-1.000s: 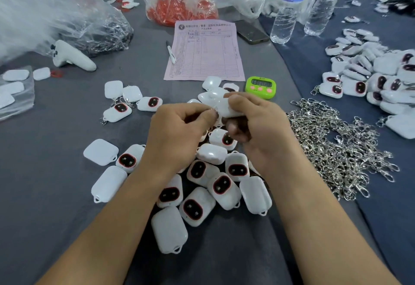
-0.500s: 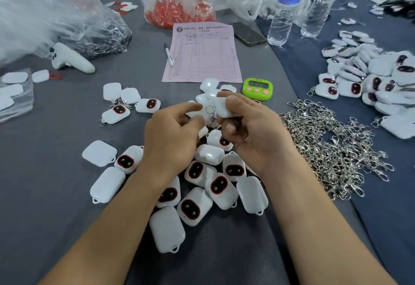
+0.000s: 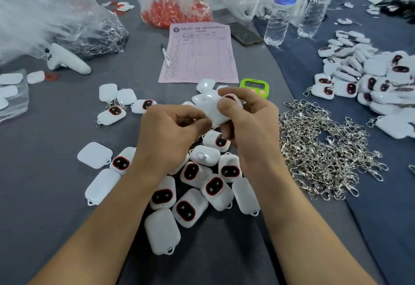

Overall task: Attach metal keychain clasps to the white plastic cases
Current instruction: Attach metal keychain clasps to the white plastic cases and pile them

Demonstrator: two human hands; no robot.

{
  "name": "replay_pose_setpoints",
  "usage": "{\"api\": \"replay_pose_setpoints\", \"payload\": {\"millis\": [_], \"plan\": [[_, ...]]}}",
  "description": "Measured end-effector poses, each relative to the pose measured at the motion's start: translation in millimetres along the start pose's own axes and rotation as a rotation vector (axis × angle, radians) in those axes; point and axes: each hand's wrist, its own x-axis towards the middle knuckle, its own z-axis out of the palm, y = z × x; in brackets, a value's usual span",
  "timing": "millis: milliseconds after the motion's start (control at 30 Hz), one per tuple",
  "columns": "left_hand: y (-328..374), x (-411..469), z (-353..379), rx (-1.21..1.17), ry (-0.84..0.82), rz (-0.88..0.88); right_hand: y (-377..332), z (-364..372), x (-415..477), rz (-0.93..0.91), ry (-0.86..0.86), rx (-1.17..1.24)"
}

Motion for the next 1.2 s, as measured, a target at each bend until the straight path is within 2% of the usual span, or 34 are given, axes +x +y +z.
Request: {"api": "replay_pose_setpoints", "payload": {"millis": [133, 200, 267, 333, 400, 467, 533, 633, 767, 833, 900, 1033, 1133, 1200], "plan": [[-4.7, -5.5, -3.0, 0.581, 0.013, 0.280, 8.2, 7.9, -9.7, -0.258, 0.027, -0.382], [-6.6, -8.3, -1.7, 0.715, 0.051, 0.354, 10.8, 10.5, -10.6, -0.273, 0.023, -0.462], [-6.3, -7.7, -0.5, 0.597, 0.071, 0.257, 9.2, 10.1, -6.8, -0.144, 0.022, -0.319], [-7.7, -3.3, 0.4, 0.256, 0.057, 0.023, 5.5, 6.4, -1.1, 0.012, 0.002, -0.107], [-8.6, 1.3, 1.7, -0.051, -0.031, -0.128, 2.6, 1.8, 3.2, 0.122, -0.045, 0.028], [-6.8, 2.6, 1.1, -0.193, -0.114, -0.160, 0.9, -0.9, 4.5, 0.186, -0.080, 0.117], [-7.7, 3.3, 0.5, -0.200, -0.120, -0.180, 0.5, -1.6, 4.4, 0.201, -0.070, 0.140], [-9.8, 2.7, 0.2, 0.022, -0.046, -0.080, 2.3, 0.4, 1.9, 0.082, 0.002, 0.020], [-8.9, -1.4, -2.7, 0.607, -0.017, 0.282, 10.5, 13.6, -9.0, -0.170, 0.059, -0.342], [-10.8, -3.0, -2.8, 0.707, 0.008, 0.319, 13.0, 17.6, -12.4, -0.213, 0.062, -0.431], [-10.8, -3.5, -3.8, 0.600, 0.025, 0.209, 11.9, 16.4, -10.4, -0.136, 0.047, -0.328], [-7.4, -0.4, -0.9, 0.191, -0.019, -0.031, 6.3, 9.6, -2.8, 0.057, -0.005, -0.033], [-6.1, 2.5, -1.9, -0.052, -0.090, -0.156, 4.8, 7.5, 0.8, 0.126, -0.022, 0.061], [-5.5, 4.0, -3.3, -0.191, -0.083, -0.224, 4.2, 5.9, 2.8, 0.137, -0.021, 0.091]]}}
